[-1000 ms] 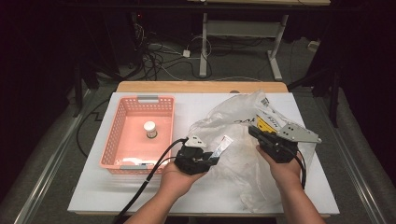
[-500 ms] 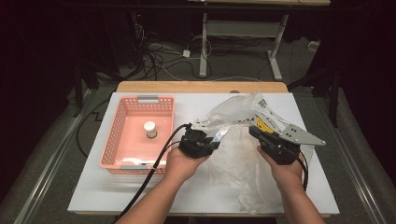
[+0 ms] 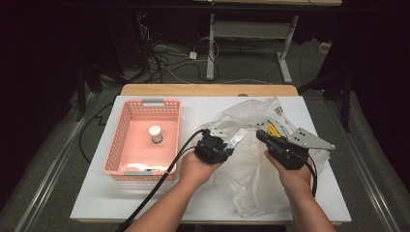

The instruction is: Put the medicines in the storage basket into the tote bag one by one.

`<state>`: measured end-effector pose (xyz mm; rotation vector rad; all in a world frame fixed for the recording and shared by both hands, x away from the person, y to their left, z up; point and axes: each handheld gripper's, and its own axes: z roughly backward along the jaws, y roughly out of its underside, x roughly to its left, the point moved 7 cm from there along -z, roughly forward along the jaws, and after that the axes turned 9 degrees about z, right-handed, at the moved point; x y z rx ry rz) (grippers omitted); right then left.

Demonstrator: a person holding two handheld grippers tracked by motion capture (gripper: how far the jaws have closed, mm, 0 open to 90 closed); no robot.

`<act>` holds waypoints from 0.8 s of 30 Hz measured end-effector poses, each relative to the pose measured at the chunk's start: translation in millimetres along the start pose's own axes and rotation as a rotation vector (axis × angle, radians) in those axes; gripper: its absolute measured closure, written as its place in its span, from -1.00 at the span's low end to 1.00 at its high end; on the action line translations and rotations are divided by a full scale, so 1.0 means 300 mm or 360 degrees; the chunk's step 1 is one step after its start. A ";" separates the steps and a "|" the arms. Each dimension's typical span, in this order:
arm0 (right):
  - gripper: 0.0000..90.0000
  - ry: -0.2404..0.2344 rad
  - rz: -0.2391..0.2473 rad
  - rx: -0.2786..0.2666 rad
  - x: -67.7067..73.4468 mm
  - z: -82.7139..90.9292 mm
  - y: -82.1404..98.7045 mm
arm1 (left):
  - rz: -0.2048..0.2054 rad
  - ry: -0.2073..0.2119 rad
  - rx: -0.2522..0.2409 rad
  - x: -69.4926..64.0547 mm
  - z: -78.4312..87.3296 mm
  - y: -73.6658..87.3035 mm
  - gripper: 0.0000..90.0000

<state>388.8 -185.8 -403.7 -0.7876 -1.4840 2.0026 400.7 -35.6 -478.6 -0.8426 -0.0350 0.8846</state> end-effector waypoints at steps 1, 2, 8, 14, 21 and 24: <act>1.00 0.0000 0.0001 -0.0001 -0.001 -0.001 0.001 | -0.0017 0.0006 0.0015 -0.008 -0.012 0.004 0.53; 1.00 -0.0004 0.0001 0.0000 -0.001 -0.002 0.002 | -0.0018 0.0011 0.0014 -0.016 -0.026 0.007 0.53; 1.00 -0.0006 0.0001 0.0006 -0.003 -0.006 0.007 | -0.0042 0.0021 0.0040 -0.039 -0.102 0.024 0.52; 1.00 -0.0016 -0.0001 0.0011 -0.001 -0.007 0.011 | -0.0047 -0.0003 0.0046 -0.034 -0.156 0.039 0.52; 1.00 -0.0018 -0.0004 0.0018 0.002 -0.011 0.014 | -0.0031 -0.0003 0.0024 -0.036 -0.189 0.043 0.52; 1.00 -0.0021 -0.0002 0.0020 0.001 -0.013 0.017 | -0.0032 -0.0006 0.0028 -0.032 -0.202 0.047 0.51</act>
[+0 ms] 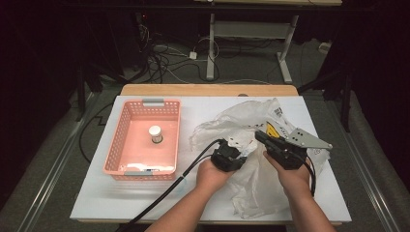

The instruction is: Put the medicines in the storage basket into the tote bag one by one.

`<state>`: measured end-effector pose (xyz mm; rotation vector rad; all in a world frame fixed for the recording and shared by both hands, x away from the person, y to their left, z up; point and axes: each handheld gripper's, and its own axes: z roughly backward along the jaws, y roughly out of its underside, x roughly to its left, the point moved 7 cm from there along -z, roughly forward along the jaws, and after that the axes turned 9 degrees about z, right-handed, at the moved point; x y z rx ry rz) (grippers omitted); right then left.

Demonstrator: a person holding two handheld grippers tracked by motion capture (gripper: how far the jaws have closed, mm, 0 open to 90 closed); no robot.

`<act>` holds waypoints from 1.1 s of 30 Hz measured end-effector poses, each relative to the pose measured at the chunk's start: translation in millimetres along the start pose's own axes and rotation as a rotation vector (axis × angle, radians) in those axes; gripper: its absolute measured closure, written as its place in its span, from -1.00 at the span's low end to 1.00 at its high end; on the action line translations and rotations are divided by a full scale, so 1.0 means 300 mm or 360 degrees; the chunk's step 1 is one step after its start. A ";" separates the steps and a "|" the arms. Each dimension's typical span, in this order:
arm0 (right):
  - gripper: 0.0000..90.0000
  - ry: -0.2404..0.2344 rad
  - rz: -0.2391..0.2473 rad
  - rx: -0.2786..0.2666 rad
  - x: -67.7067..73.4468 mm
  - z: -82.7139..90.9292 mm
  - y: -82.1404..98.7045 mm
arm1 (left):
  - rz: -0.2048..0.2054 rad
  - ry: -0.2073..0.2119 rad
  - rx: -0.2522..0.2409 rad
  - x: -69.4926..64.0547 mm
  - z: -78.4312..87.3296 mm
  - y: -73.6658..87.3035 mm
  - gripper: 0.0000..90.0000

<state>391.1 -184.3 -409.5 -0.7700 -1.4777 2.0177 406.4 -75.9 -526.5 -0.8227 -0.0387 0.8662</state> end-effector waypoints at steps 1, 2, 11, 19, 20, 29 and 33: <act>1.00 0.0001 0.0004 0.0000 0.000 -0.001 0.001 | -0.0002 -0.0005 -0.0001 0.001 -0.004 0.001 0.51; 1.00 0.0001 0.0006 -0.0001 -0.001 -0.001 0.001 | 0.0000 -0.0004 -0.0005 0.001 -0.006 0.002 0.52; 1.00 -0.0001 -0.0009 0.0000 -0.005 0.000 0.006 | -0.0008 0.0052 -0.0030 -0.011 0.009 -0.001 0.38; 1.00 -0.0004 -0.0008 0.0004 -0.004 0.003 0.007 | -0.0010 0.0115 -0.0081 -0.017 0.065 0.017 0.04; 1.00 -0.0005 -0.0009 0.0005 -0.004 0.003 0.007 | -0.0012 0.0127 -0.0092 -0.016 0.073 0.021 -0.02; 1.00 -0.0008 0.0012 0.0014 -0.002 0.004 0.010 | -0.0021 0.0206 -0.0128 -0.026 0.157 0.078 -0.43; 1.00 -0.0014 0.0014 0.0011 0.000 0.006 0.009 | -0.0029 0.0212 -0.0168 -0.037 0.202 0.102 -0.59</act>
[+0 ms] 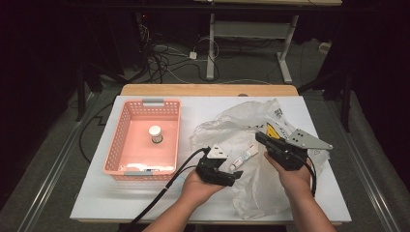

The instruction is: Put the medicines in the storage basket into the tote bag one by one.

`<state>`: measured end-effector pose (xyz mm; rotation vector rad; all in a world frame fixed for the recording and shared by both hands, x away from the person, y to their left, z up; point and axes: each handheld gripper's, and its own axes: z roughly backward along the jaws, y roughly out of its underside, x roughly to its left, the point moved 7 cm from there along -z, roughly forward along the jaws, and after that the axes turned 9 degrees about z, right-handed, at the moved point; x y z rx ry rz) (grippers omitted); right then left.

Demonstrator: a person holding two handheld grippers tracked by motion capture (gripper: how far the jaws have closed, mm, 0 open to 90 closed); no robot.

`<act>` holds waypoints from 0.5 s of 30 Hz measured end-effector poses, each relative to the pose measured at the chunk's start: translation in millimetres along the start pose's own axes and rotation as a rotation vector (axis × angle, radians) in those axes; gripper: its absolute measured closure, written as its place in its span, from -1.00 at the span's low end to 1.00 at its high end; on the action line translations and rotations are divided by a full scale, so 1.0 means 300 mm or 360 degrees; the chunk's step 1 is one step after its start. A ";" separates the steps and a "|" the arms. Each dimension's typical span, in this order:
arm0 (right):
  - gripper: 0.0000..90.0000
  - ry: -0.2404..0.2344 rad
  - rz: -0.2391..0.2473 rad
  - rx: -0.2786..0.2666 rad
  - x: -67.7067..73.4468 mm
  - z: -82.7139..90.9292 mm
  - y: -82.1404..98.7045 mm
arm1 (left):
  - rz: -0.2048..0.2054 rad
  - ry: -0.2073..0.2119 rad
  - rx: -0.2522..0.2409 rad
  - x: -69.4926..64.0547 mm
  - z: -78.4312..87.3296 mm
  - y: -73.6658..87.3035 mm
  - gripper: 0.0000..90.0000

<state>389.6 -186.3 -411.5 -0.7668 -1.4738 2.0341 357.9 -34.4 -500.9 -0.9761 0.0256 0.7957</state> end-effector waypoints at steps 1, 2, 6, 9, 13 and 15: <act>1.00 0.0000 -0.0002 0.0001 0.001 0.001 0.000 | 0.0003 -0.0002 -0.0006 -0.004 0.011 0.004 -0.64; 1.00 0.0001 -0.0004 0.0002 0.001 0.001 0.000 | -0.0003 -0.0013 -0.0010 -0.007 0.022 0.007 -0.67; 1.00 0.0001 -0.0001 0.0002 0.006 0.002 -0.003 | -0.0004 -0.0027 -0.0018 -0.018 0.061 0.016 -0.84; 1.00 0.0002 0.0009 -0.0003 0.006 0.001 -0.004 | 0.0005 -0.0029 -0.0020 -0.024 0.089 0.024 -1.00; 1.00 0.0006 0.0005 -0.0003 0.004 0.004 -0.004 | -0.0025 -0.0019 -0.0052 -0.038 0.136 0.033 -1.00; 1.00 0.0010 0.0004 -0.0002 0.003 0.004 -0.004 | -0.0030 -0.0025 -0.0061 -0.040 0.159 0.037 -1.00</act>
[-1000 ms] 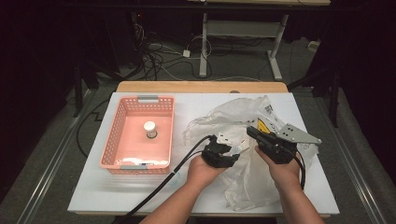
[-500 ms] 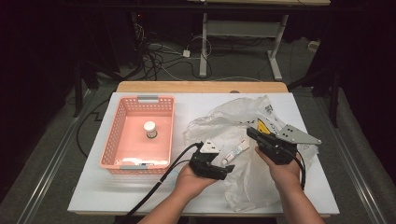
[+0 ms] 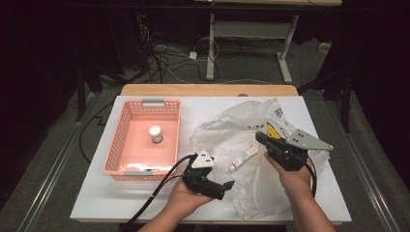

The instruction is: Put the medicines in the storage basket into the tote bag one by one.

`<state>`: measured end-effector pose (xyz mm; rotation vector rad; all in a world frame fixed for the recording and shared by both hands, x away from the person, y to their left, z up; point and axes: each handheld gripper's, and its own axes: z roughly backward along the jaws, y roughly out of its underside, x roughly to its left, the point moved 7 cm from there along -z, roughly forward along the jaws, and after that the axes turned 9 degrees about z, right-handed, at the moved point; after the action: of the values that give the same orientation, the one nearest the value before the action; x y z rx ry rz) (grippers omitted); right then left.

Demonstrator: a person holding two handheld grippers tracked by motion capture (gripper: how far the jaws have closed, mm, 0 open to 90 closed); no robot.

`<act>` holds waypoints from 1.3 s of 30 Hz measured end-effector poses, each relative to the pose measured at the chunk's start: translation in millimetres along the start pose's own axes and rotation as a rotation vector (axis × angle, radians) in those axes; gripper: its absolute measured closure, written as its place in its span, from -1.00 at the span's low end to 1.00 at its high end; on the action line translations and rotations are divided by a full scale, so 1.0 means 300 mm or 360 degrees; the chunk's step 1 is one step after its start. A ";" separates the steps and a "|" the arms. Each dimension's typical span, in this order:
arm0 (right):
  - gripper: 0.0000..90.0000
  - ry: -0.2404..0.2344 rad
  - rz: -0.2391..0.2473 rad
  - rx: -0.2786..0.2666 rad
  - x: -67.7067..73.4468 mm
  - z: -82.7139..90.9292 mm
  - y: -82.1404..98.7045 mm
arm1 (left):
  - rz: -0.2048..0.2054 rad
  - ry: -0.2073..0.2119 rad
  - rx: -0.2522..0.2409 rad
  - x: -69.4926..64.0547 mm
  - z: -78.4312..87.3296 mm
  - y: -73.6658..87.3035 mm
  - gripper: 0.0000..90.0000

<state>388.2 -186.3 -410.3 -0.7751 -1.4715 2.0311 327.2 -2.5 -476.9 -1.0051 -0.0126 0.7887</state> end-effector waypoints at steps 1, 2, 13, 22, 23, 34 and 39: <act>1.00 0.0001 0.0001 0.0001 -0.001 0.000 0.000 | -0.0001 -0.0001 -0.0002 0.001 0.012 0.001 -1.00; 1.00 0.0003 -0.0003 0.0004 -0.001 0.001 0.001 | -0.0002 -0.0009 -0.0010 0.002 0.024 0.002 -1.00; 1.00 0.0005 0.0002 0.0001 -0.002 0.006 -0.002 | 0.0037 -0.0085 -0.0055 0.063 0.139 0.030 -1.00; 1.00 0.0007 0.0001 0.0001 -0.004 0.007 -0.001 | 0.0068 -0.0127 -0.0081 0.119 0.237 0.055 -1.00; 1.00 0.0007 0.0001 0.0002 -0.004 0.007 -0.001 | 0.0086 -0.0140 -0.0100 0.128 0.250 0.056 -1.00; 1.00 0.0007 -0.0002 -0.0016 -0.007 0.008 -0.005 | 0.0163 -0.0321 -0.0196 0.241 0.361 0.072 -1.00; 1.00 0.0005 -0.0006 -0.0012 -0.006 0.012 -0.005 | 0.0211 -0.0354 -0.0207 0.284 0.381 0.080 -1.00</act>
<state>386.9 -189.4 -407.6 -0.7771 -1.4787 2.0218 334.7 141.0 -459.7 -1.0440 -0.1925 1.0290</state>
